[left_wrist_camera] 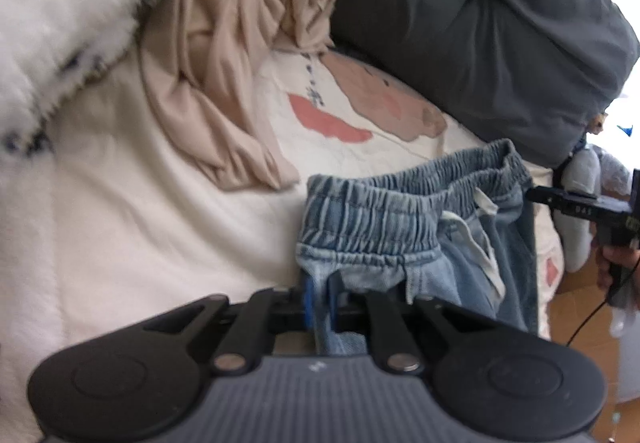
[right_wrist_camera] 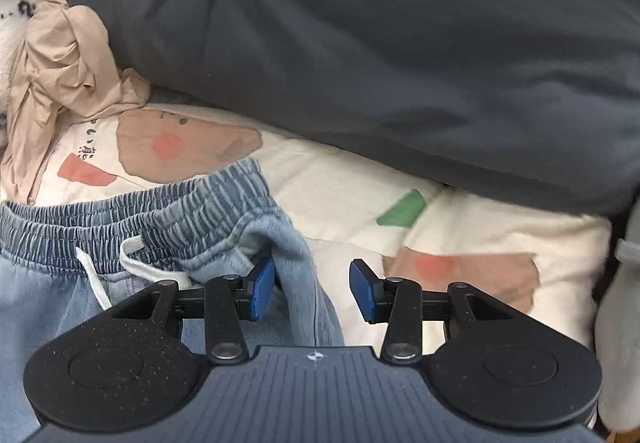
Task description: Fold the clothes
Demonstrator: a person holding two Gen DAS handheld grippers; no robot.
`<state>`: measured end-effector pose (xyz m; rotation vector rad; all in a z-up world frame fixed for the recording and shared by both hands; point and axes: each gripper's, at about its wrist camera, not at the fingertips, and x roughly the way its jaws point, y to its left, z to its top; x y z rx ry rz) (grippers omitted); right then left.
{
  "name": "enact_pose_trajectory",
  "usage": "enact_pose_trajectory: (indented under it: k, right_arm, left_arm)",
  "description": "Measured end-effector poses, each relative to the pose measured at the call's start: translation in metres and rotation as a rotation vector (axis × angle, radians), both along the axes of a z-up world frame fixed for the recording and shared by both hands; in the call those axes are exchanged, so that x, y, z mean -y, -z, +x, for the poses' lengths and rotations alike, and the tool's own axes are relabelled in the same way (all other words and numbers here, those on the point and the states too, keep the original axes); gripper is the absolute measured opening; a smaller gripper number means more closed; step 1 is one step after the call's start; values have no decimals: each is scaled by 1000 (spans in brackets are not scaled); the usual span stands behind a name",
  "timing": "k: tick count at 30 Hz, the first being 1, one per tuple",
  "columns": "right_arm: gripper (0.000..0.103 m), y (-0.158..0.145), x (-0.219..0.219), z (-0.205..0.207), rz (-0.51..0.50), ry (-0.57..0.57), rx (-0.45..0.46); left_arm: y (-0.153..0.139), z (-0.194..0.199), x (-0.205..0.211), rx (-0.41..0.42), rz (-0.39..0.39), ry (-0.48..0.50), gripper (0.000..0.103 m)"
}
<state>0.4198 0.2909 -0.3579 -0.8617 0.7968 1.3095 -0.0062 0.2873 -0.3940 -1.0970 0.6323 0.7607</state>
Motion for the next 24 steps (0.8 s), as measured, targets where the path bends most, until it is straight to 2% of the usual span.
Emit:
enact_pose_trajectory:
  k: [7,11,15,20,24]
  right_arm:
    - [48,-13,-16,1,-9,-78,-98]
    - [48,-21,-15,7,-19,-89,-128]
    - [48,-25,-18,15,-17,-74,-153]
    - [48,-11,-31,23,-32,-53,-179]
    - [37,6,-36,24,-82,-63,-186]
  left_arm:
    - [5,-9,-4,12,-23,-2,7]
    - [10,-7,-7,50,-55,-8,8]
    - [16,-4,-8,48,-68,-8,11]
    - [20,-3,-7,49,-65,-1,13]
    - [20,-1,-8,44,-55,18,13]
